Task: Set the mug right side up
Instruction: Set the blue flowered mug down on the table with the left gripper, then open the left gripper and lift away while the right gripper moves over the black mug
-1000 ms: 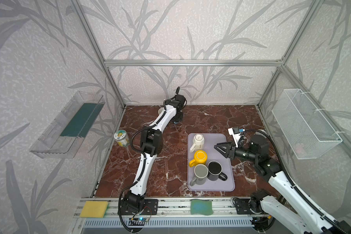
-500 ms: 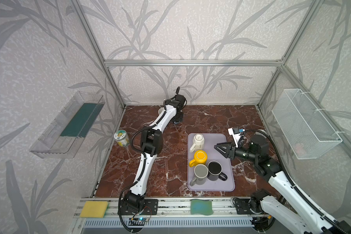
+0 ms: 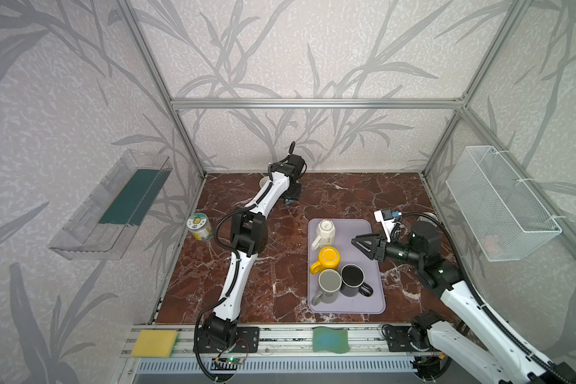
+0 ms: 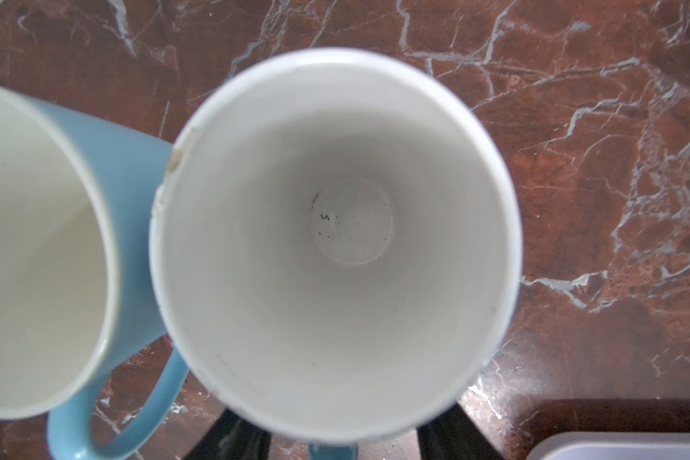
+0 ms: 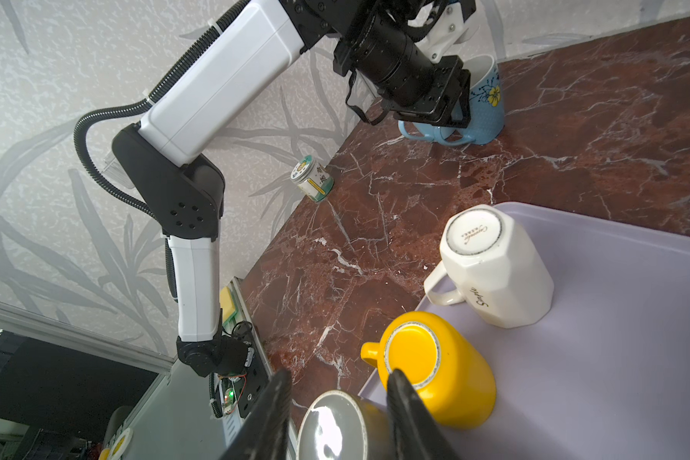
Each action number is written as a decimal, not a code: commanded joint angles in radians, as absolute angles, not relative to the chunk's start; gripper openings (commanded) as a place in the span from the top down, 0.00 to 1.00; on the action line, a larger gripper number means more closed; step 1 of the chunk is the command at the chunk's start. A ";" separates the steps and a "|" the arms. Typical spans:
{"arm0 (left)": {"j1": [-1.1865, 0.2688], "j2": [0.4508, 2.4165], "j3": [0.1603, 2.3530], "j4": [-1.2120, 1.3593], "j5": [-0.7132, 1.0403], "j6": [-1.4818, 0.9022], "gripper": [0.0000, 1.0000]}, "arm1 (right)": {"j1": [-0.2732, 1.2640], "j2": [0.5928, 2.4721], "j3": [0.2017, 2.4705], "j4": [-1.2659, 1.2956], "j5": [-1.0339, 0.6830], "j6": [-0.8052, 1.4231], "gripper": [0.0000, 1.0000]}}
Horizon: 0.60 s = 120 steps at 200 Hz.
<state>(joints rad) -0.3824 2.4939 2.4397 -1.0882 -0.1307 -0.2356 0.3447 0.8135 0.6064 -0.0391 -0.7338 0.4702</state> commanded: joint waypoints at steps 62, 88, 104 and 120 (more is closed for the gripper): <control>-0.385 2.376 2.472 -1.090 -0.115 -0.202 0.25 | 0.339 0.780 0.640 -0.255 -0.675 0.335 0.58; -0.387 2.335 2.471 -1.078 -0.106 -0.195 0.24 | 0.339 0.758 0.633 -0.325 -0.651 0.309 0.55; -0.388 2.309 2.471 -1.075 -0.100 -0.194 0.24 | 0.339 0.740 0.624 -0.369 -0.640 0.301 0.54; -0.389 2.280 2.463 -1.077 -0.094 -0.191 0.24 | 0.339 0.708 0.607 -0.420 -0.629 0.302 0.53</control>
